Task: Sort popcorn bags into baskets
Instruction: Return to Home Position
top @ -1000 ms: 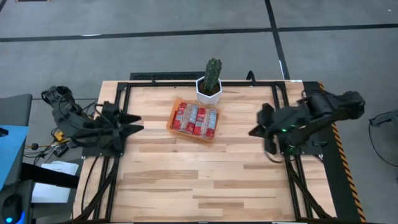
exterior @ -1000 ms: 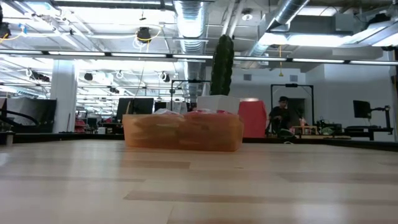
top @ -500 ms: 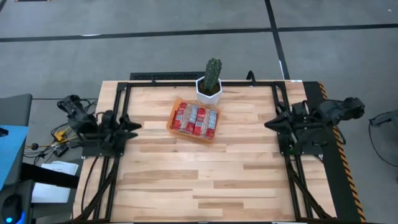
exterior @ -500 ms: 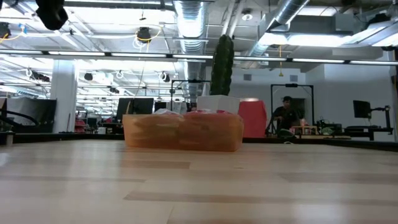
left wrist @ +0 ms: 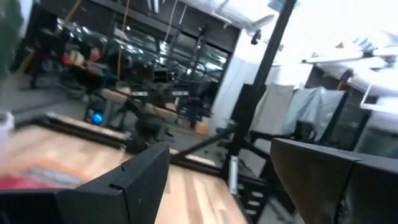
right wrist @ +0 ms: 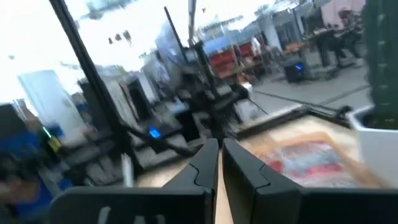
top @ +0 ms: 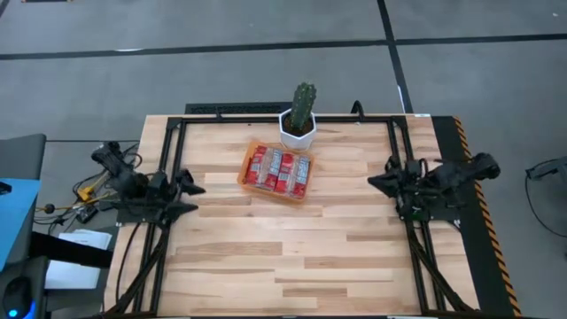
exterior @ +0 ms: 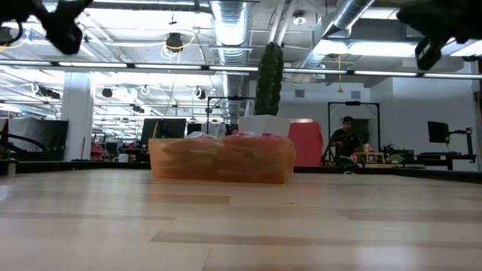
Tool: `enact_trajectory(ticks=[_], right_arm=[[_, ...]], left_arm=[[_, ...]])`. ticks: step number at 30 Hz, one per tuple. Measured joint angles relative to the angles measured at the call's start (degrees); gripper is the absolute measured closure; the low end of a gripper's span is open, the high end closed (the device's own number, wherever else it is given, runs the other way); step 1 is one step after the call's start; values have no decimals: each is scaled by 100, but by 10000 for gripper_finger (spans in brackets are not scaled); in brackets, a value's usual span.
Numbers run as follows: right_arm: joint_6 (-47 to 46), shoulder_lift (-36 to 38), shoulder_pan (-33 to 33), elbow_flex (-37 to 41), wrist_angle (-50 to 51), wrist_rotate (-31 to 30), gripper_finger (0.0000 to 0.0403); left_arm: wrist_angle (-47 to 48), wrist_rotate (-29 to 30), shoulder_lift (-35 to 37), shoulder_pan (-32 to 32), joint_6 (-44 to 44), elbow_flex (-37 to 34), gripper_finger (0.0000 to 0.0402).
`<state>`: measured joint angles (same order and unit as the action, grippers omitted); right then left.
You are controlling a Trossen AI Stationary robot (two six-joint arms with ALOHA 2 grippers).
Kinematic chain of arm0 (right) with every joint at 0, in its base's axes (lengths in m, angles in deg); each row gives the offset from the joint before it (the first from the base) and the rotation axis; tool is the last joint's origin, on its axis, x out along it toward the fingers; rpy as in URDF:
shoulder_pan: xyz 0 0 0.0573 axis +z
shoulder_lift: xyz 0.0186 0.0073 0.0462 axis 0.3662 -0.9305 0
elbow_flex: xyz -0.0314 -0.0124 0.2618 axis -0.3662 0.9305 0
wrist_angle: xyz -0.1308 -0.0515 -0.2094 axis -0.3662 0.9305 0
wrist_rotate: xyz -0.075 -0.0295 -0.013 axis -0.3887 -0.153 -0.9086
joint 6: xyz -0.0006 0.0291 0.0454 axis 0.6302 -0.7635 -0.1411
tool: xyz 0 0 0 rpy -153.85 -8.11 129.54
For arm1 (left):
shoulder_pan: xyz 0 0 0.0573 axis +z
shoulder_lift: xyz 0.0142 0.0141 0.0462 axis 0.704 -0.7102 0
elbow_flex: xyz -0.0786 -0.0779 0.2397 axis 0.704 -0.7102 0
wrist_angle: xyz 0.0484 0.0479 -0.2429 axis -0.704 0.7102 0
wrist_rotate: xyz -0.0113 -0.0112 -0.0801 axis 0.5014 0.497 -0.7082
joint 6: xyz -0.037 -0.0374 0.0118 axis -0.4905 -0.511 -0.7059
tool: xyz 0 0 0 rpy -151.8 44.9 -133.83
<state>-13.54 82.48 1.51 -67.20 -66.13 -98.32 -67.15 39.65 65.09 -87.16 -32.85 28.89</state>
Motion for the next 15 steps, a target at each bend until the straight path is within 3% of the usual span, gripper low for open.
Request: enact_trajectory(ticks=[3, 7, 11, 15], right_arm=[[-202, -93, -37, 543, -636, 47, 353], [-103, -8, -64, 1160, -1335, 307, 353], [232, -97, -71, 1174, -952, 280, 353], [420, -92, -144, 1175, -797, -7, 353]], left_arm=[[-113, 125, 8, 5, -642, -509, 131], [440, 385, -45, 9, -1190, -544, 131], [507, 52, -9, 11, -1026, -543, 131], [628, 128, -9, 11, -845, -544, 131]])
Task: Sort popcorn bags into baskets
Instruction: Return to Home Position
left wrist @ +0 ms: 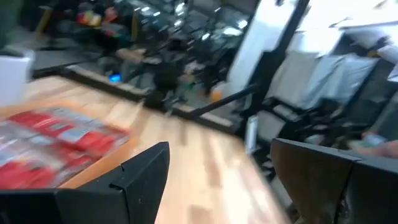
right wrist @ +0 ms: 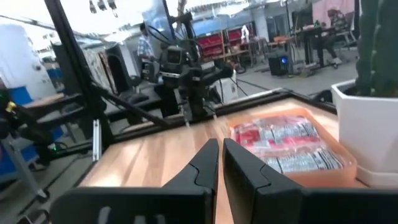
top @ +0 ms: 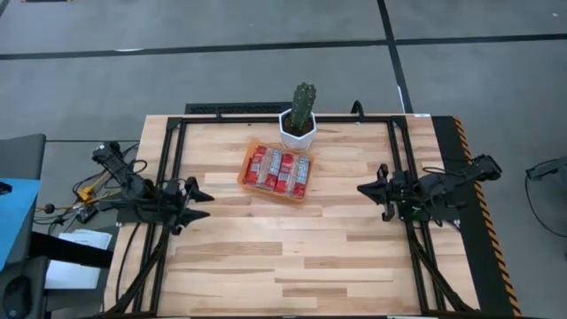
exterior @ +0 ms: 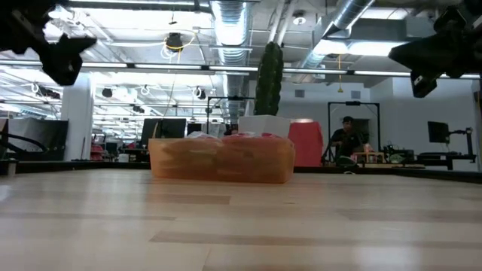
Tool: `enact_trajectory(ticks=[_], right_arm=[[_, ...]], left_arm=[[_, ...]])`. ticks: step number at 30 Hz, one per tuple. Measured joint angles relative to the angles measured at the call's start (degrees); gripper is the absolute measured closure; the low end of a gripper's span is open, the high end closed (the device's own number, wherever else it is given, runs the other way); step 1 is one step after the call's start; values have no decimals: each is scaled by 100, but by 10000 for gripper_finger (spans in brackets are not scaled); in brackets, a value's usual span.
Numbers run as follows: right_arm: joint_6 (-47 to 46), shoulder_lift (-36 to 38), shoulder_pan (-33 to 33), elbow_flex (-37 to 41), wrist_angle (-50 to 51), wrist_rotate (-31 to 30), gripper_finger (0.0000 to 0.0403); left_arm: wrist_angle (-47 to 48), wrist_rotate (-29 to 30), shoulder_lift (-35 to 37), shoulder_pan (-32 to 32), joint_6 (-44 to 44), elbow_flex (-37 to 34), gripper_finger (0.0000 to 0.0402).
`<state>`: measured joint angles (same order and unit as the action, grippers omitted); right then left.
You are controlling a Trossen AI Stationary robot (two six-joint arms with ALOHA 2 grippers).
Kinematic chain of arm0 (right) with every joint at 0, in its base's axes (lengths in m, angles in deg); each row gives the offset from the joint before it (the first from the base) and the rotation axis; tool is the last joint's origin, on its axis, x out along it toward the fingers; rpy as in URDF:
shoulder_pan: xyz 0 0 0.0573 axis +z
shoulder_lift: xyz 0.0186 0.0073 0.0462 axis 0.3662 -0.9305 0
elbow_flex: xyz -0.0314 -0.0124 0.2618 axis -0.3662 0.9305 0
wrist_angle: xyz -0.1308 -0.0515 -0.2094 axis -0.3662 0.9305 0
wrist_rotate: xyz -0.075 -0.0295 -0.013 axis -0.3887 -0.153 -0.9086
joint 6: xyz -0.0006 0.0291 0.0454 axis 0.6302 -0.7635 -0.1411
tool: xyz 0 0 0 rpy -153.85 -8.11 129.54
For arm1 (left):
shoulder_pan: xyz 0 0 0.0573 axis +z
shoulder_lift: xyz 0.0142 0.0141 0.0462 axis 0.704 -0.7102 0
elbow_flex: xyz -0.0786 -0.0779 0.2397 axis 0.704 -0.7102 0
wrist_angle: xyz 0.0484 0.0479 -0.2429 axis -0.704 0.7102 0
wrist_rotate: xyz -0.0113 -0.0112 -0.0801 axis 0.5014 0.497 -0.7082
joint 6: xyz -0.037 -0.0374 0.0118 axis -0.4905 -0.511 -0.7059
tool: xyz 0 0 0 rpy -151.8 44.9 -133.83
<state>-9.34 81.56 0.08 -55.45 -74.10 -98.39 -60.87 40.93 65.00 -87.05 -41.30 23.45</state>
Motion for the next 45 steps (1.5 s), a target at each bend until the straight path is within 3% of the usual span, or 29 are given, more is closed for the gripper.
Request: enact_trajectory(ticks=[10, 45], right_arm=[[12, 0, -87, 5, 187, -21, 353], [8, 0, -87, 17, 190, -23, 353]], left_arm=[[1079, 267, -42, 2, -1238, 41, 131], [1131, 275, -42, 1, -1206, 61, 131]])
